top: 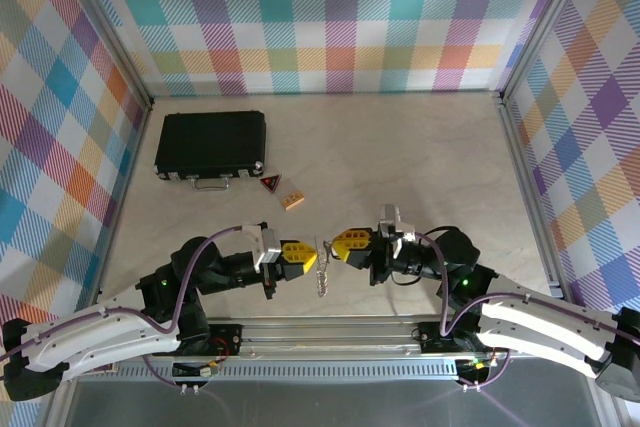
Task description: Put the keys on the keyring
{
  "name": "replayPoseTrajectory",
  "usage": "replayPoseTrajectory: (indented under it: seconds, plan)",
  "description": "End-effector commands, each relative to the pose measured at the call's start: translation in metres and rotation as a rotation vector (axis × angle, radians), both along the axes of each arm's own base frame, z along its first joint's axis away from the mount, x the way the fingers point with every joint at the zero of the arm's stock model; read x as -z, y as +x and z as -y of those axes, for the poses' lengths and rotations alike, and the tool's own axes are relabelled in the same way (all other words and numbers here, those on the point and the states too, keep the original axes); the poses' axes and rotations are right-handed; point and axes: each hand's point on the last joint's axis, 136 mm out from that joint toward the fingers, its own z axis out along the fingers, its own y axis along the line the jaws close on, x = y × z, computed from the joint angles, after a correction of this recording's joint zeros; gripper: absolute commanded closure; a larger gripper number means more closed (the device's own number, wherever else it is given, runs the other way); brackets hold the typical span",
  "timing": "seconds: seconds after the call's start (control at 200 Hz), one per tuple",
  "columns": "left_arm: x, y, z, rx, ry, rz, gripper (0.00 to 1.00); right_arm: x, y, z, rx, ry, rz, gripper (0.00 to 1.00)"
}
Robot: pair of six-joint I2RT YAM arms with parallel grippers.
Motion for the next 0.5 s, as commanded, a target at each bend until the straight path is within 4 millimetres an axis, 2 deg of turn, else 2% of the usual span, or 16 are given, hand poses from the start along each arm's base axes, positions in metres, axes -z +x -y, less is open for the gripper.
replayPoseTrajectory:
  seconds: [0.0,0.495]
  plan:
    - [-0.0185,-0.0012,-0.0006,0.000,-0.077,0.020,1.00,-0.0187,-0.0038,-0.0001,-0.009,0.052,0.037,1.00]
    - [-0.0154,0.0030,0.0018,-0.015,-0.087,0.004,1.00,-0.0270,-0.0098,0.0053,-0.025,0.107,0.052,1.00]
